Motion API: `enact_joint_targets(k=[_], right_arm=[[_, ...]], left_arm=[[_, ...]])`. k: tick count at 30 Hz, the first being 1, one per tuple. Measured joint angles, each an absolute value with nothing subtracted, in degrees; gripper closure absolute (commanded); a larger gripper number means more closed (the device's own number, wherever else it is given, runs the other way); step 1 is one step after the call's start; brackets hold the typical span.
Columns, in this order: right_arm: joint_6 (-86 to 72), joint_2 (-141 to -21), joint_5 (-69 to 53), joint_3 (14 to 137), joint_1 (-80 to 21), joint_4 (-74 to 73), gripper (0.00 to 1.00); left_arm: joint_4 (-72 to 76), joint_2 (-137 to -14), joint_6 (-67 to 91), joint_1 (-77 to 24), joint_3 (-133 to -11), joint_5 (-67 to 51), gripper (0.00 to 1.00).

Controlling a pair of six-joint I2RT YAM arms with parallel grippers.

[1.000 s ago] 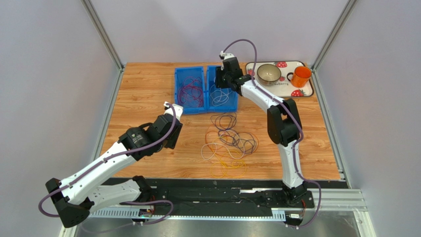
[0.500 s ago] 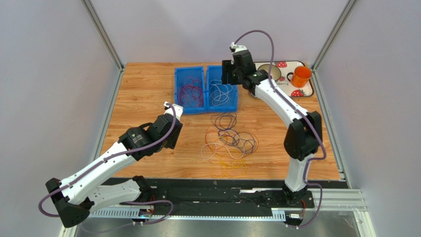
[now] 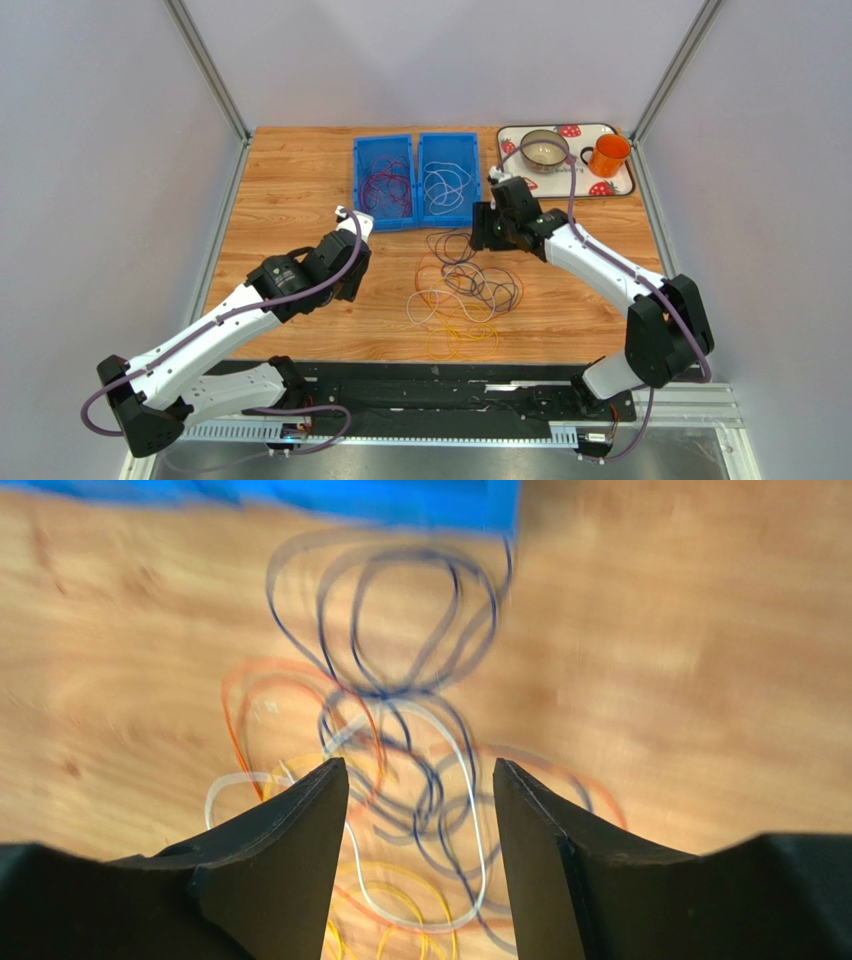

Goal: Untangle the cables

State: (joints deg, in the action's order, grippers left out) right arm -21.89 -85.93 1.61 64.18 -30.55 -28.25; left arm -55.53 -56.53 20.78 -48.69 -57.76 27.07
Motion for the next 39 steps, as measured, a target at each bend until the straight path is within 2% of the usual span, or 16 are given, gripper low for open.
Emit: enact_joint_targets(k=[7,12,17,28,39], right_arm=[[-26.39,-76.05,-4.16,50.65,-31.4,-27.11,0.45],[-26.02,-72.01,-7.09,47.2,-35.2,-26.13,0.46],[-24.99,-70.65,-9.06,44.71,-38.59,-25.23,0.5],[-22.35,-83.15,-5.39,46.17,-48.03,-23.92,0.55],[-20.21,-87.92,-1.06,49.74,-49.08,-23.94,0.6]], left_arm=[[-52.8,-57.58,24.08,-51.2,-58.46,23.44,0.49],[-52.4,-62.94,23.83,-53.04,-63.0,23.9,0.49],[-53.6,-64.66,22.15,-53.21,-65.34,29.1,0.49],[-52.23,-64.42,22.74,-53.21,-64.16,30.89,0.5],[-50.98,-58.81,25.23,-53.21,-60.42,28.56,0.49]])
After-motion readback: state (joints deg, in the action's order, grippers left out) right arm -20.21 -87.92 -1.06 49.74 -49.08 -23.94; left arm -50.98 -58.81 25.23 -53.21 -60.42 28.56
